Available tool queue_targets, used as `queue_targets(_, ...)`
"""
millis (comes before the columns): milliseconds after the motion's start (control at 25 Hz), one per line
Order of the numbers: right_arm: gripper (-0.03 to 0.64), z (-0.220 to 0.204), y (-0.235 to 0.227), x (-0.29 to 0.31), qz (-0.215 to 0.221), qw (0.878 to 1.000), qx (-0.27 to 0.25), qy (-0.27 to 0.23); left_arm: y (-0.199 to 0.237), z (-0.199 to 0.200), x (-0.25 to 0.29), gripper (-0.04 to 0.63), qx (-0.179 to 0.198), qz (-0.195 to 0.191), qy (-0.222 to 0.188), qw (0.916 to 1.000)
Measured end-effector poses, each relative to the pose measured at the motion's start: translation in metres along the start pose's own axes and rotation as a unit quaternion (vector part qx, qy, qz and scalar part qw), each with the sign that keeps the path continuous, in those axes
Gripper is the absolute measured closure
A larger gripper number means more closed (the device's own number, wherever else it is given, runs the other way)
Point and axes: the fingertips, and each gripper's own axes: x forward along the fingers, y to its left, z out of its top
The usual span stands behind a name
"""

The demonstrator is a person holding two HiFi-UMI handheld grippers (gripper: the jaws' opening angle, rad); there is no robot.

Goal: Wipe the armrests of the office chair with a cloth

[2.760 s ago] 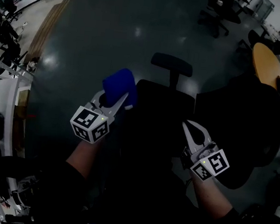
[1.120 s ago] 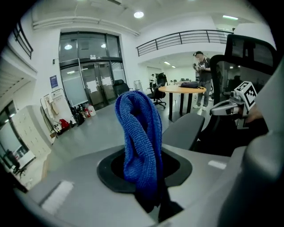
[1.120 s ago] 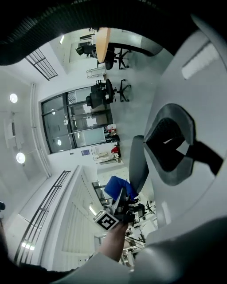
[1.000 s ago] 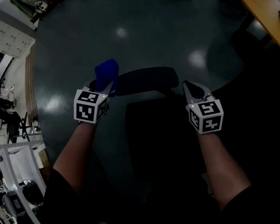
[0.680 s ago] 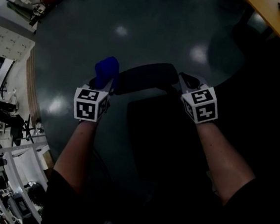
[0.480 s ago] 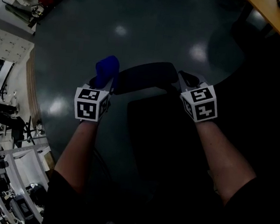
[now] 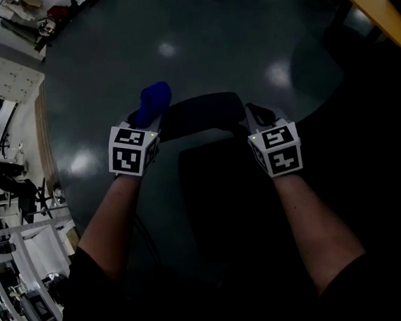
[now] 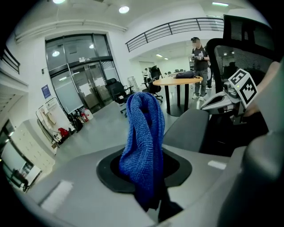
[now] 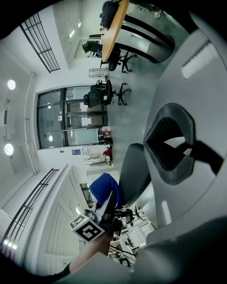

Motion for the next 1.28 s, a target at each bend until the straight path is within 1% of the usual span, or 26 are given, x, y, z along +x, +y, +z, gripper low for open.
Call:
queue_targets(240,0.626,0.003,-0.003,0.000,0.001,1.000,-0.009,-0.005,-0.025,0.024,0.014,0.476,0.021,-0.017,-0.013,0.9995)
queue_targets(360,0.626,0.003,0.003,-0.002,0.005,1.000,-0.011,0.003,-0.035,0.034,0.017,0.476,0.027,-0.025,-0.020,0.9991)
queue_targets(560,0.626,-0.001,0.007,-0.004,0.009,1.000,-0.009,0.005,-0.049,0.043,0.024,0.476,0.027,-0.033,-0.028,0.9987)
queue_targets(720,0.626,0.001,0.002,-0.003,0.009,1.000,-0.007,0.005,-0.064,0.059,0.033,0.476,0.029,-0.043,-0.036,0.9980)
queue_targets(920,0.626,-0.001,0.008,-0.003,0.011,1.000,-0.009,0.004,-0.090,0.070,0.035,0.477,0.043,-0.060,-0.050,0.9960)
queue_targets(1160,0.626,0.001,0.008,-0.004,0.008,1.000,-0.006,0.005,-0.108,0.084,0.040,0.477,0.039,-0.074,-0.059,0.9947)
queue_targets(1280,0.626,0.000,0.011,-0.005,0.006,1.000,-0.005,0.008,-0.124,0.089,0.038,0.477,0.036,-0.086,-0.064,0.9936)
